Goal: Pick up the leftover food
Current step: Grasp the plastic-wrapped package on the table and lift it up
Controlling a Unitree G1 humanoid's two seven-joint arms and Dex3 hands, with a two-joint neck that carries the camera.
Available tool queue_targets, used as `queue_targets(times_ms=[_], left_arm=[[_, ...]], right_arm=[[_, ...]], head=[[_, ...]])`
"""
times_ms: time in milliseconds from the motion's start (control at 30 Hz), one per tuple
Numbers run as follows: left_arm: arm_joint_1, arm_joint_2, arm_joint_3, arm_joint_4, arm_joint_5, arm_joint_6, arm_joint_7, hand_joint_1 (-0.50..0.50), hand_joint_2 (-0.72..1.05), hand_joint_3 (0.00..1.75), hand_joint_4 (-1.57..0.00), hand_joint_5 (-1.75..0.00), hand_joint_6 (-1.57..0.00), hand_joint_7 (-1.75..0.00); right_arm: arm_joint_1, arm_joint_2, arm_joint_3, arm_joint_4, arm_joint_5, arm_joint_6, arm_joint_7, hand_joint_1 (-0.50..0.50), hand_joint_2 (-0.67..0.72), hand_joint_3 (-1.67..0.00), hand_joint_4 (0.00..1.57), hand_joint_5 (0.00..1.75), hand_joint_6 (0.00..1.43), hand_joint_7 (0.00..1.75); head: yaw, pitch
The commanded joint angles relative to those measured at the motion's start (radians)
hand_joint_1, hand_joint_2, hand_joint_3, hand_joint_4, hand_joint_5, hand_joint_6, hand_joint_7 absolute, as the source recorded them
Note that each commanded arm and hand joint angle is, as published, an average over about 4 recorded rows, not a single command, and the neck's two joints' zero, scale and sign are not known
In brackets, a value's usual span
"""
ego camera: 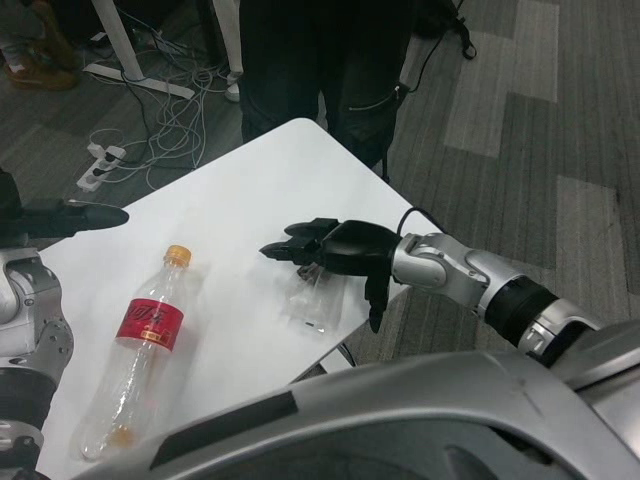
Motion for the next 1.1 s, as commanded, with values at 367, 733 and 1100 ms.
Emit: queue_targets(times_ms=[367,733,1100], left_arm=[[0.005,0.0,0.004,-0.003,-0.002,-0.006,-0.003,-0.5,-0.37,0.0,-0.3,0.0,0.0,0.0],[0.006,-0.001,0.004,0.001,-0.005,-0.007,-0.003,-0.5,-0.37,0.0,-0.3,0.0,0.0,0.0],[-0.001,-0.001,0.003,0.008,-0.009,-0.007,-0.003,-0.5,-0.37,0.0,-0.3,0.0,0.0,0.0]], right_arm=[[-0.012,-0.038,0.022,0.12,0.021,0.012,0.004,-0.32,-0.54,-0.32,0.46,1.28,0.31,0.3],[-0.015,-0.055,0.023,0.091,0.076,0.012,0.021,-0.33,-0.54,-0.32,0.59,1.45,0.35,0.35],[0.009,-0.058,0.004,0.066,0.096,0.007,0.04,-0.33,-0.54,-0.4,0.79,1.55,0.56,0.72]], head=[[0.02,0.004],[0.022,-0.001],[0.025,-0.011]])
